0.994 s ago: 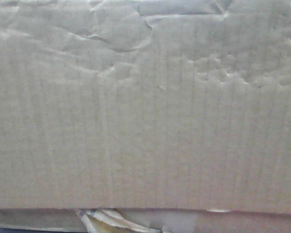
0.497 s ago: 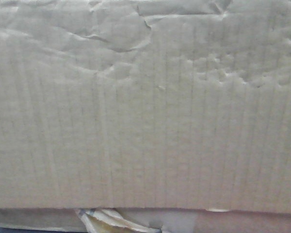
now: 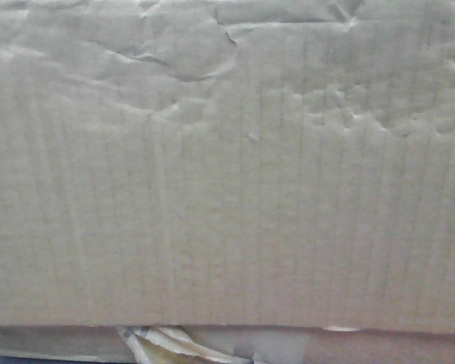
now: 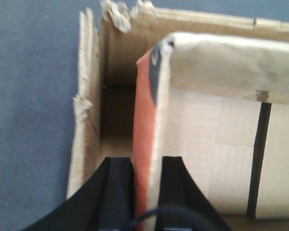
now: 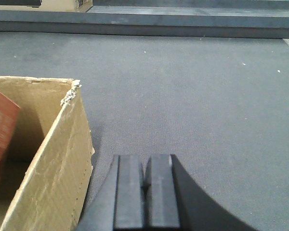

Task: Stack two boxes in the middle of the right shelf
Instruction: 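Straddle each box side wall between the fingers of each gripper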

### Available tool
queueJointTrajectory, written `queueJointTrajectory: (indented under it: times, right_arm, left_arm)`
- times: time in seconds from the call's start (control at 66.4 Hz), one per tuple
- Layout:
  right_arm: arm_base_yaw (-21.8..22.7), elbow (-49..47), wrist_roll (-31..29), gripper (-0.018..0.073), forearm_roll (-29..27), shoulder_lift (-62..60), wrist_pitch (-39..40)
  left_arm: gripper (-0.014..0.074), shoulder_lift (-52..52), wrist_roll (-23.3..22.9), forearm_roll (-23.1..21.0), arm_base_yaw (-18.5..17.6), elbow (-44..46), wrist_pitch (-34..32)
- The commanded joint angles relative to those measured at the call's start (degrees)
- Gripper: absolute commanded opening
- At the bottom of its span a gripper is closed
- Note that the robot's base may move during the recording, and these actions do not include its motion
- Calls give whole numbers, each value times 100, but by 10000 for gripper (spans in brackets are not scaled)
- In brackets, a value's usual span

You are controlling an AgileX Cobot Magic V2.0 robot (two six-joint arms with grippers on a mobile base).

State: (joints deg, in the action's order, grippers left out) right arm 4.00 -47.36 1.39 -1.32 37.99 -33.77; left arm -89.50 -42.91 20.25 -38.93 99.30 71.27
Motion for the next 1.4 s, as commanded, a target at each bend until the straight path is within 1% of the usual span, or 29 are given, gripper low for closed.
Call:
queueJointTrajectory:
  times: [0.0,0.151,0.407,0.602,0.768,0.873,0.934,0.964,0.979,0.994,1.039,1.114,1.129,1.144,1.19,1.235,1.28,1.385]
  right_arm:
    - [32,-52,12,-164,49,17,76]
    - [32,-52,12,-164,49,17,76]
    - [32,-52,12,-164,49,17,76]
    - [32,-52,12,-164,49,17,76]
    - [32,-52,12,-164,49,17,61]
    - [32,-52,12,-128,49,17,-62]
    - [32,-52,12,-54,49,17,-177]
    - [32,-52,12,-18,49,17,-204]
    - [32,-52,12,20,49,17,-218]
    - [32,-52,12,35,49,17,-218]
    - [32,-52,12,123,49,17,-218]
    - [32,-52,12,265,49,17,-139]
    - [32,-52,12,291,49,17,-125]
    - [32,-52,12,315,49,17,-125]
    - [32,-52,12,374,49,17,-82]
    - [32,-52,12,413,49,17,-70]
    - [32,-52,12,436,49,17,-60]
    - [32,-52,12,433,49,17,-60]
  left_arm:
    - [-111,-158,-93,-78,-39,-3,-131]
    - [-111,-447,-83,-335,-39,-3,-131]
    - [-111,-512,-73,-361,-42,-425,-131]
    - [-111,-512,-73,-704,-42,-600,-131]
    - [-111,-564,-73,-689,-42,-600,-131]
    - [-111,-564,-73,-622,-42,-600,-131]
    - [-99,-564,-73,-579,-42,-600,-131]
    - [-78,-564,-73,-579,-42,-600,-131]
    - [-64,-564,-73,-579,-42,-600,-131]
    - [-48,-564,-73,-579,-42,-600,-131]
    - [-1,-564,-73,-579,-42,-600,-131]
    - [118,-564,-73,-579,-42,-600,-131]
    - [157,-564,-73,-579,-42,-600,-131]
    - [171,-564,-73,-579,-42,-600,-131]
    - [248,-564,-73,-602,-42,-600,-131]
    - [328,-564,-73,-627,-42,-600,-131]
    - [384,-564,-73,-682,-42,-600,-131]
    - [471,-564,-73,-707,-42,-589,-131]
